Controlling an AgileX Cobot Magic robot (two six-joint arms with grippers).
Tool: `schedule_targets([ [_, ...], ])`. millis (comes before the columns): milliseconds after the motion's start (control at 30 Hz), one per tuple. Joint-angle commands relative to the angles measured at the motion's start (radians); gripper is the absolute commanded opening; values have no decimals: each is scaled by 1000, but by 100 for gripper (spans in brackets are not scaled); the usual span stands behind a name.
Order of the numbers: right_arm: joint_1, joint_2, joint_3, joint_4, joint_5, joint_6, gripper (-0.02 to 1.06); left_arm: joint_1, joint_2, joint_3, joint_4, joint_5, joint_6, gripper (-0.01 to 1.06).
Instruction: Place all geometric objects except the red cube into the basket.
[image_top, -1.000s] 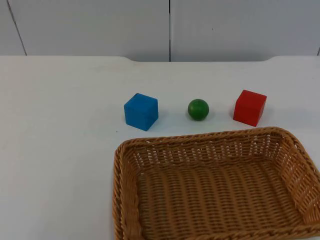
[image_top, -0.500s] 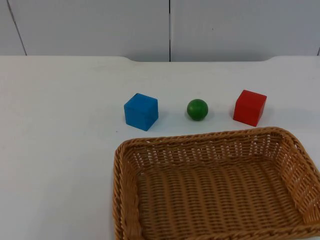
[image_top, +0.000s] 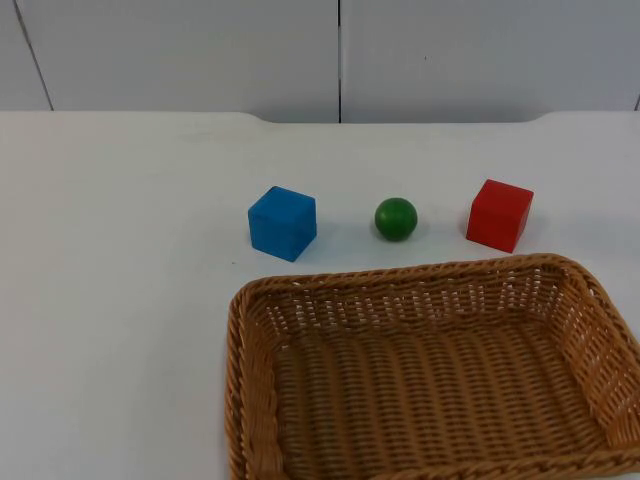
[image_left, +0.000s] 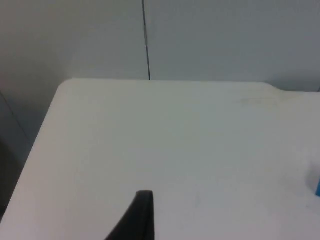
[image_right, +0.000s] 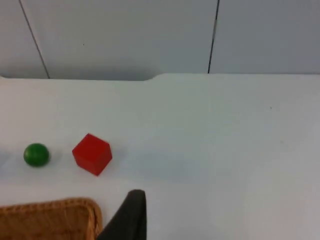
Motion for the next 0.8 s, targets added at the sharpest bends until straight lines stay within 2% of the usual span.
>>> schedule_targets([
  [0,-2,83,-31,-5,-64,7,105,-7,88,-55,-8,-44,-10,105],
  [133,-2,235,-97,-2,-153,7,105,-7,228,-137,-4,-54,-8,105],
  [200,-2,260,-113,1,-164,7,105,-7,256,-153,-4,-69,-6,105],
  [300,-2,327,-161,5,-180,7,105,-7,345,-177,-30,-148,-10,105],
  [467,-2,352,-186,3,-191,7,105,-17,451,-197,-40,-143,13,105],
  [600,-2,364,-195,3,-202,-4,105,-118,645,-243,-37,-153,92,105],
  [633,-2,364,-195,3,-202,-4,105,-118,645,-243,-37,-153,92,105],
  [767,-2,364,-195,3,-178,-4,105,-252,882,-360,-37,-135,190,105],
])
